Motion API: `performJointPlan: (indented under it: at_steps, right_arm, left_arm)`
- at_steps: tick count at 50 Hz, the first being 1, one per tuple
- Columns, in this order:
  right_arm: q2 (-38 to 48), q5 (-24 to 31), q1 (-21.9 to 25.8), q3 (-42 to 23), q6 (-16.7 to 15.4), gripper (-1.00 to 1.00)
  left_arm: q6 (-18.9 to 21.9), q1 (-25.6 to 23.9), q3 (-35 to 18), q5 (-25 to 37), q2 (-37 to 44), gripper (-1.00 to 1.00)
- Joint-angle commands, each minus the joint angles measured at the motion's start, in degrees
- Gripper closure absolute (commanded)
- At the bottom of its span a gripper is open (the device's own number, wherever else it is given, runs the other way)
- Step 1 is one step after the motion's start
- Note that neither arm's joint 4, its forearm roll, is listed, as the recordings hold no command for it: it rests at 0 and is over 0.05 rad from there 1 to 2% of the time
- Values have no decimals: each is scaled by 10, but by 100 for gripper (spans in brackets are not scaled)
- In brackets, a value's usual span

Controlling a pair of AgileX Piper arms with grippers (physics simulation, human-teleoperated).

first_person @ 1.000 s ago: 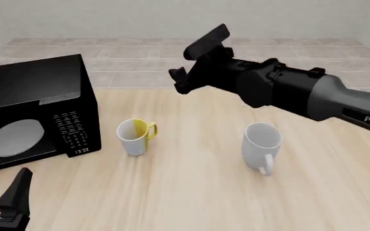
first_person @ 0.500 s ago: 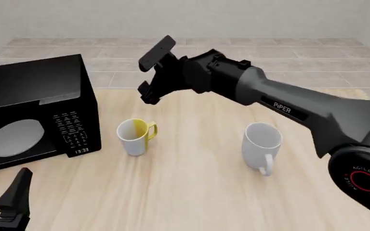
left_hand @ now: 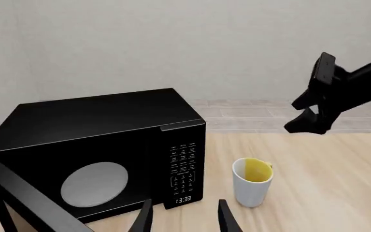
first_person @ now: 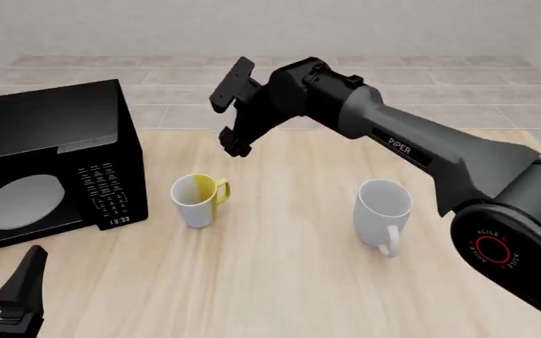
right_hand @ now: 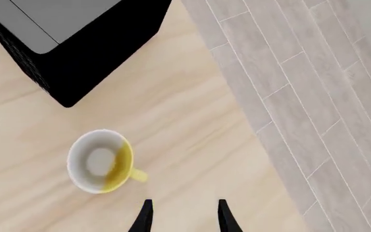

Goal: Put the yellow and white mug to the front of the white mug.

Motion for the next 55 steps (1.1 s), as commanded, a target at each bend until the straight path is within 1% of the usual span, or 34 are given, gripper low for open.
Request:
performJointPlan:
  at_steps: [1,3,4,5,6,7,9,10,11,13,16,17,19,20,23,25,28,31,33,38,43,45,55]
  right_arm:
    - [5,45,-12,2,-71,-100]
    - [-2,38,1,19,-76,-100]
    - [0,40,0,16,-74,-100]
    - [0,40,1,23,-84,-100]
    - [-1,38,4,28,-87,-100]
    - [-2,39,6,25,-82,-100]
    - [-5,37,12,37,-93,-100]
    - [-3,39,10,32,-90,-100]
    - [-5,41,13,40,-100,-100]
    - [-7,44,18,37,-93,-100]
    - [-8,47,25,39,-93,-100]
    - [-15,39,34,52,-102,-100]
    - [-19,43,48,52,-87,-100]
    - [-16,44,46,52,-92,-100]
    - [-5,50,43,39,-99,-100]
    - [18,62,30,18,-114,-100]
    - [31,69,29,4,-117,-100]
    - [60,89,23,-24,-126,-100]
    - [75,98,13,-39,-140,-100]
    - [92,113,3,-62,-152,-100]
    - [107,120,-3,-78,-157,-100]
    - [112,122,0,-86,-154,-100]
    - [149,142,3,-131,-159,-100]
  left_arm:
    - [0,0,0,0,0,-100]
    - [0,0,0,0,0,-100]
    - [0,0,0,0,0,-100]
    - [0,0,0,0,0,-100]
    - [0,0,0,0,0,-100]
    - [0,0,0,0,0,-100]
    - [0,0,0,0,0,-100]
    - [0,0,0,0,0,-100]
    - [0,0,0,0,0,-100]
    - [0,0,0,0,0,-100]
    - [0,0,0,0,0,-100]
    - [0,0,0,0,0,-100]
    - [0,0,0,0,0,-100]
    - [0,0,0,0,0,-100]
    - [0,0,0,0,0,-100]
    - [0,0,0,0,0,-100]
    - [0,0,0,0,0,-100]
    - [0,0,0,0,0,-100]
    - [0,0,0,0,0,-100]
    - [0,0,0,0,0,-100]
    - [0,0,0,0,0,-100]
    - [0,0,0,0,0,-100]
    - [0,0,0,0,0,-100]
